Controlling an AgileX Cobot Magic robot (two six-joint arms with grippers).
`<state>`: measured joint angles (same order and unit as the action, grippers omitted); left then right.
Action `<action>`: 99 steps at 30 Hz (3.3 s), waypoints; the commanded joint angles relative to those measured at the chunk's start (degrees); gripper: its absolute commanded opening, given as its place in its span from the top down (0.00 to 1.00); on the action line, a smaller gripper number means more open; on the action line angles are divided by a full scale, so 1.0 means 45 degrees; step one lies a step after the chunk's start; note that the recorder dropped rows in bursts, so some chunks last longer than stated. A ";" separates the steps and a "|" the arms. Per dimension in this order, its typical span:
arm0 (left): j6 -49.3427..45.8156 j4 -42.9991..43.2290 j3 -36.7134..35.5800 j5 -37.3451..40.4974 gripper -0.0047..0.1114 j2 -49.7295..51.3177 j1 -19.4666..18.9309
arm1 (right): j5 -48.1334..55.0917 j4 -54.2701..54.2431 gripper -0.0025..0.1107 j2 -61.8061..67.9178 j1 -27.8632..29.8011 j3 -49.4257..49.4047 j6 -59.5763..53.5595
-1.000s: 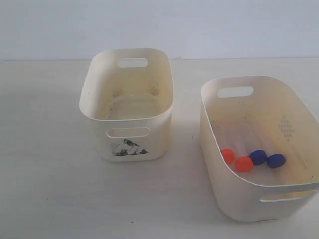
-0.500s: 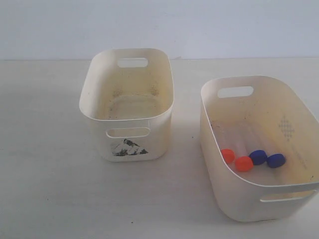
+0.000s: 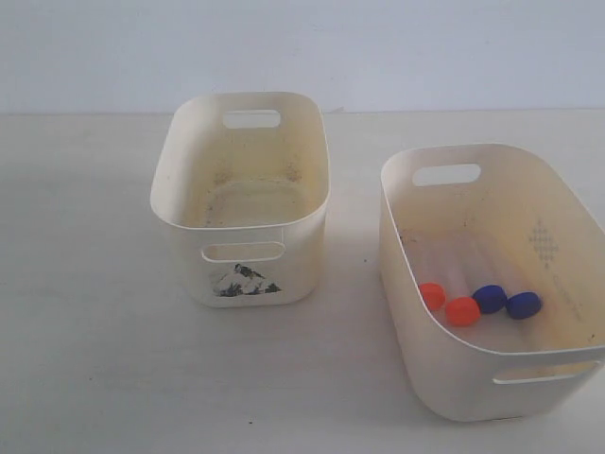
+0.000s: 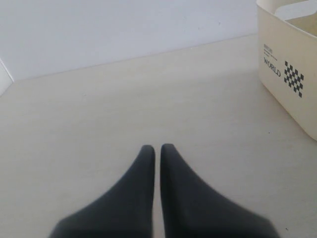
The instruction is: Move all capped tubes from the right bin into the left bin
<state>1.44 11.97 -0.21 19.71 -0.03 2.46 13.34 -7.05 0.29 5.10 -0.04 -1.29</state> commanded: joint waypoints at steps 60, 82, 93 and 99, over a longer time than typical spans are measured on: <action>0.0121 -0.0040 0.0046 -0.0052 0.92 0.0006 0.0018 | 0.2110 -0.4763 0.98 0.7971 0.0012 0.8157 -0.2554; 0.0121 -0.0040 0.0046 -0.0052 0.92 0.0006 0.0018 | 0.9087 -0.2267 0.98 1.6118 -0.0978 1.7213 -0.1688; 0.0121 -0.0040 0.0046 -0.0052 0.92 0.0006 0.0018 | 1.2584 0.0818 0.98 1.9712 -0.2510 1.9965 0.1510; 0.0121 -0.0040 0.0046 -0.0052 0.92 0.0006 0.0018 | 1.2584 0.0791 0.98 2.1073 -0.3072 1.9926 0.1821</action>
<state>1.44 11.97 -0.21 19.71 -0.03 2.46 69.79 -3.54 93.37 -8.05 89.52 6.13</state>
